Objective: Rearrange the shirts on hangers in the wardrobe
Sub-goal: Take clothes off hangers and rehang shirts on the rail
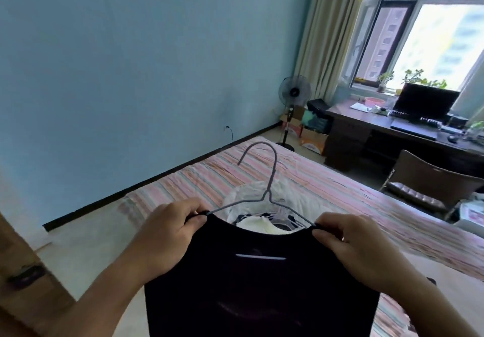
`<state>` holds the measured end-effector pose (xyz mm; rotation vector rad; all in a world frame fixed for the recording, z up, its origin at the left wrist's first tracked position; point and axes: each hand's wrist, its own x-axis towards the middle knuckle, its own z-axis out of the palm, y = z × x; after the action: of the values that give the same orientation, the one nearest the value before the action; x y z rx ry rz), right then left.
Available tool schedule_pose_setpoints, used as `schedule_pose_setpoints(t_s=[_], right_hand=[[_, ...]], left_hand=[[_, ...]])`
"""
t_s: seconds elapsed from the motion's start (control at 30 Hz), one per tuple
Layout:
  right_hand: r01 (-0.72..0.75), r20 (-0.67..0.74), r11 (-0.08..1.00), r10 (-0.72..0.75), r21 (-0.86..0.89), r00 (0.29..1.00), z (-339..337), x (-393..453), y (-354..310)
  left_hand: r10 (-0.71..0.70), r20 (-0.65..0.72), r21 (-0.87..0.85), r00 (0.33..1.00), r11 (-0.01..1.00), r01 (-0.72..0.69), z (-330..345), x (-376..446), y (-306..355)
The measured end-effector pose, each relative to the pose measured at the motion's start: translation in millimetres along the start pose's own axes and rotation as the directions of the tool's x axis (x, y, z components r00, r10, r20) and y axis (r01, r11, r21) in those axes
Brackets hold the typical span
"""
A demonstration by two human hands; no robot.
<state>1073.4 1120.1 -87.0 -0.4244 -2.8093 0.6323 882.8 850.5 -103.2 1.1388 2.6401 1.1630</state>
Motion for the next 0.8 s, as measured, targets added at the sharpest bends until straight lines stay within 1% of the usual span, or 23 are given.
schedule_pose_setpoints(t_s=[0.13, 0.23, 0.4, 0.5, 0.57, 0.63, 0.73, 0.8], right_hand=[[-0.108, 0.009, 0.993, 0.109, -0.05, 0.994, 18.1, 8.3, 41.2], [-0.191, 0.028, 0.977, 0.194, -0.092, 0.981, 37.0, 21.8, 76.3], [-0.297, 0.165, 0.95, 0.309, -0.093, 0.937, 75.2, 56.0, 141.1], [-0.351, 0.195, 0.93, 0.366, -0.104, 0.91, 100.8, 87.2, 180.7], [-0.39, 0.212, 0.915, 0.403, -0.104, 0.89, 118.2, 112.8, 208.1], [-0.423, 0.202, 0.901, 0.434, -0.1, 0.878, 136.1, 139.6, 235.3], [-0.478, 0.134, 0.873, 0.487, -0.099, 0.863, 163.1, 181.1, 274.9], [-0.502, 0.084, 0.853, 0.516, -0.145, 0.853, 182.2, 206.1, 300.8]], left_hand=[[-0.016, 0.104, -0.02, 0.994, 1.0, 0.018, 50.6, 41.6, -14.6], [-0.057, 0.185, -0.023, 0.981, 0.998, 0.063, 92.6, 74.7, -27.1], [-0.122, 0.32, 0.054, 0.94, 0.992, 0.11, 162.4, 123.9, -51.6], [-0.164, 0.37, 0.119, 0.915, 0.985, 0.128, 201.6, 156.2, -69.5], [-0.186, 0.375, 0.148, 0.908, 0.979, 0.139, 227.2, 182.9, -81.3], [-0.195, 0.324, 0.186, 0.926, 0.973, 0.14, 255.2, 210.9, -93.2], [-0.215, 0.2, 0.274, 0.956, 0.949, 0.156, 300.7, 250.2, -109.4], [-0.271, 0.193, 0.252, 0.943, 0.942, 0.219, 332.0, 272.3, -121.6]])
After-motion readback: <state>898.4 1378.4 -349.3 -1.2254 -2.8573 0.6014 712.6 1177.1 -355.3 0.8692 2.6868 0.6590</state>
